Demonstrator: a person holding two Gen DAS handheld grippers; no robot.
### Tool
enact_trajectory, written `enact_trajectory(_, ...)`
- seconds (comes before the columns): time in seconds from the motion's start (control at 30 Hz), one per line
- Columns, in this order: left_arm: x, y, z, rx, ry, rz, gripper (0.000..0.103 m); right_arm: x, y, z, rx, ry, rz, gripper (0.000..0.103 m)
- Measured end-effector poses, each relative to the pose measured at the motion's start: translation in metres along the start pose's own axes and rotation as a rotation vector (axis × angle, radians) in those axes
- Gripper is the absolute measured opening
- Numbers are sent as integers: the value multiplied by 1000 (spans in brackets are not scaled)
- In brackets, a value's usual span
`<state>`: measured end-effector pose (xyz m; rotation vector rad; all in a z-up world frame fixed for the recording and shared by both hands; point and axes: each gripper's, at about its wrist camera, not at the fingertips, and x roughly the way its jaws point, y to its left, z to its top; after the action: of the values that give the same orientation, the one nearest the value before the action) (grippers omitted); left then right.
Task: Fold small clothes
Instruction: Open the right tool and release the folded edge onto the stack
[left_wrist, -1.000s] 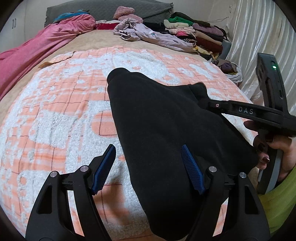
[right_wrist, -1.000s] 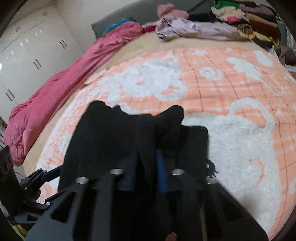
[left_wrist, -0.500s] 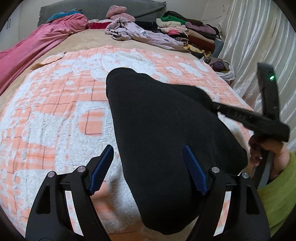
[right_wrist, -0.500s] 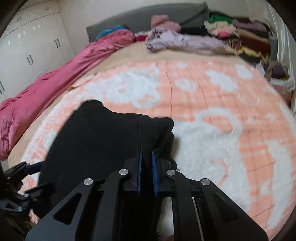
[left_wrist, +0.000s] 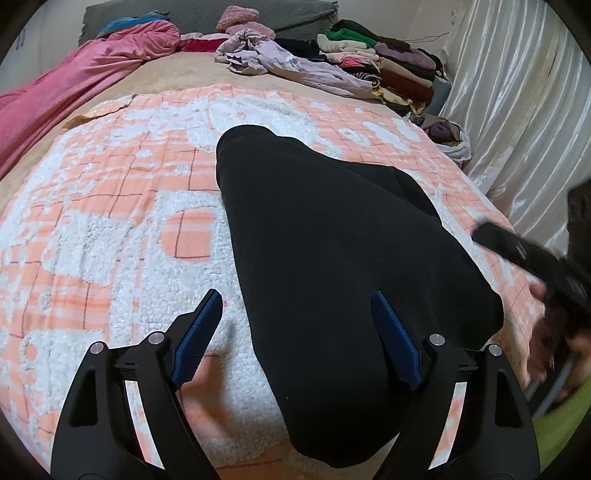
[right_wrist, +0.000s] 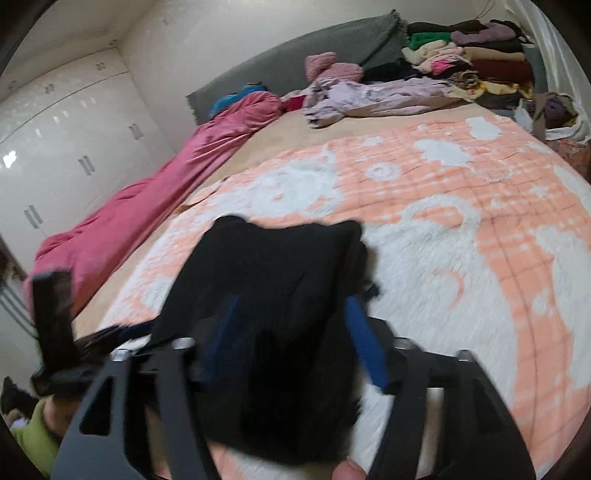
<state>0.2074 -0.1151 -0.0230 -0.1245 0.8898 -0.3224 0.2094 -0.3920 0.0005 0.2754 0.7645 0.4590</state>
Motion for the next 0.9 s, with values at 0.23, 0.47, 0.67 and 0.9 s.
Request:
enact_trajectory(0.23, -2, 0, -1, -6, 1, 4, 75, 5, 5, -30, 33, 80, -22, 50)
enact_trajectory(0.47, -8, -11, -5, 32, -2, 0, 75, 0, 13, -37, -20, 71, -33, 17)
enact_trajectory(0.67, -4, -7, -9, 17, 8, 3, 76, 15, 10, -46, -7, 91, -76, 30)
enact_trajectory(0.9, -11, -4, -11, 8, -1, 3, 76, 2, 20, -46, -25, 38, -131, 55)
